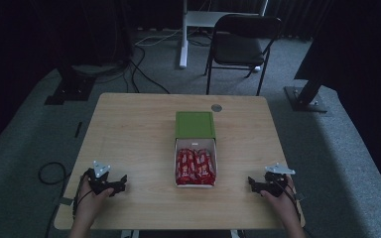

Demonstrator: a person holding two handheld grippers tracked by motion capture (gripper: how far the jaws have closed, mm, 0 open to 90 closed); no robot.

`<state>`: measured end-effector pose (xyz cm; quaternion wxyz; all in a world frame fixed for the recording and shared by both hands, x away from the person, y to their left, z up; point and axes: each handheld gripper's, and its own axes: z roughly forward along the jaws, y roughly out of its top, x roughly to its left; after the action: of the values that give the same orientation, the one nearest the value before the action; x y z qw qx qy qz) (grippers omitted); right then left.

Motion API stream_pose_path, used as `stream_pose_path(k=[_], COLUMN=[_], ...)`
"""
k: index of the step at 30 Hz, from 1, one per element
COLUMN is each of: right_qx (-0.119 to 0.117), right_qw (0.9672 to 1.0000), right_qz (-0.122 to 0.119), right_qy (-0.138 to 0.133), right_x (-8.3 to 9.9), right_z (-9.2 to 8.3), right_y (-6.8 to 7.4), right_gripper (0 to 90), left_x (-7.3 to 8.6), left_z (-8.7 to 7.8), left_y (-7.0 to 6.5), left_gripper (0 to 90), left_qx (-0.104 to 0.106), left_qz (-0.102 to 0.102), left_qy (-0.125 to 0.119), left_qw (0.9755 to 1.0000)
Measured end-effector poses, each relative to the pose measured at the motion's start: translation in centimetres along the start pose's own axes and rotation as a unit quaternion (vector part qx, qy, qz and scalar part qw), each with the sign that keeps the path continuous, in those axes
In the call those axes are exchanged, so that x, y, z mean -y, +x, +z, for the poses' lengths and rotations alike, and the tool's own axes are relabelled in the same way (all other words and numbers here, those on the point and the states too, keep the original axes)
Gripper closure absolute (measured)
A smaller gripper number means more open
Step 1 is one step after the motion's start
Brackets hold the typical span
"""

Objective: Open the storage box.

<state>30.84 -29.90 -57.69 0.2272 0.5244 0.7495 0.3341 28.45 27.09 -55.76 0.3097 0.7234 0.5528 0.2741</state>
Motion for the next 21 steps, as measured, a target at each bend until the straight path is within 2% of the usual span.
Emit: stream_pose_path(k=[6,9,15,18,20,21], right_qx=[0.000,0.000,0.000,0.002,0.005,0.005], right_qw=[1.0000,1.0000,1.0000,1.0000,1.0000,1.0000], right_qz=[0.000,0.000,0.000,0.001,0.004,0.004], right_qy=[0.000,0.001,0.001,0.001,0.001,0.001], right_x=[0.0,0.0,0.0,0.0,0.0,0.0], right_z=[0.0,0.0,0.0,0.0,0.0,0.0], right_y=[0.0,0.0,0.0,0.1,0.2,0.2], right_gripper=[11.1,11.0,11.0,11.0,11.0,11.0], left_x=[0.4,0.6,0.5,0.5,0.5,0.5], left_z=[0.5,0.8,0.9,1.0,1.1,1.1], left_y=[0.1,-0.1,-0.1,0.0,0.0,0.0], left_gripper=[5.5,5.5,4.6,4.5,3.4,3.4], left_qx=[-0.011,-0.018,-0.025,-0.039,-0.044,-0.044], left_qz=[0.001,0.015,0.006,-0.015,-0.043,-0.043], left_qy=[0.008,0.020,0.024,0.028,0.034,0.034], left_qw=[0.9999,0.9995,0.9994,0.9987,0.9976,0.9976])
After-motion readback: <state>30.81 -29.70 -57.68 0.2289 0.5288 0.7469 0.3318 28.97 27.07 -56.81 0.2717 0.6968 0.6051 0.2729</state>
